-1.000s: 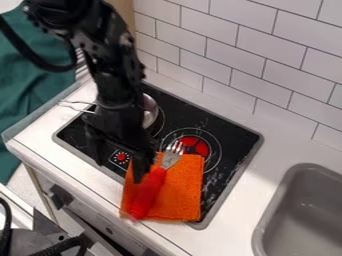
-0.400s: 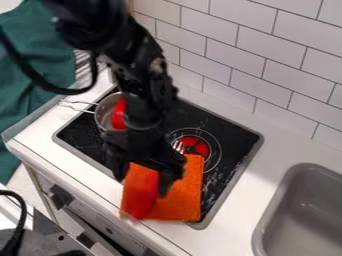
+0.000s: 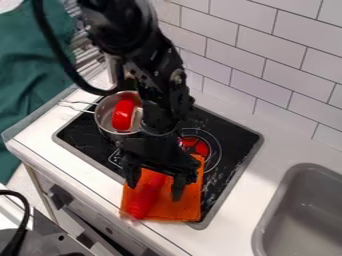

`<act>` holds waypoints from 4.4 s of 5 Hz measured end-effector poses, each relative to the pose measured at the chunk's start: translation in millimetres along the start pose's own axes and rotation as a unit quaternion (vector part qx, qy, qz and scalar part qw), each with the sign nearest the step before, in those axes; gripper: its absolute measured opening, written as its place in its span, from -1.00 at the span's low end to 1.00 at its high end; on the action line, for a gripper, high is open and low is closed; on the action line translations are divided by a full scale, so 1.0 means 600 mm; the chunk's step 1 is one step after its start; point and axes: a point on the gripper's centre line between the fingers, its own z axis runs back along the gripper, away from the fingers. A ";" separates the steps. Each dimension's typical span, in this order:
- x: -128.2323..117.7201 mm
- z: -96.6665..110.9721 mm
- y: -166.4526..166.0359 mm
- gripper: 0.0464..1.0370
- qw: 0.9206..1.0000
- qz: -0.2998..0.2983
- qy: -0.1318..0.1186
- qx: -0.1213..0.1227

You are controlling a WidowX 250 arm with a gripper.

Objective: Deplacer la fourchette au dessous de l objet orange

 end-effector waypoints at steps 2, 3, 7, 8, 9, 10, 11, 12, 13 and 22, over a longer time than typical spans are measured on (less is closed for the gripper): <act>0.013 -0.031 0.000 0.94 1.000 -0.011 0.012 0.007; 0.015 -0.036 0.001 0.94 1.000 -0.017 0.013 0.007; 0.016 -0.031 0.007 0.86 1.000 -0.021 0.011 0.001; 0.018 -0.024 0.014 0.28 1.000 -0.018 0.004 0.000; 0.018 -0.024 0.016 0.12 1.000 -0.015 0.005 -0.003; 0.018 -0.024 0.018 -0.27 1.000 -0.014 0.006 -0.005; 0.017 -0.024 0.017 0.05 1.000 -0.012 0.008 -0.005; 0.018 -0.024 0.018 0.09 1.000 -0.010 0.008 -0.005; 0.018 -0.027 0.025 0.23 1.000 -0.003 0.012 -0.007; 0.154 0.049 -0.069 -0.46 0.993 -0.111 -0.018 0.025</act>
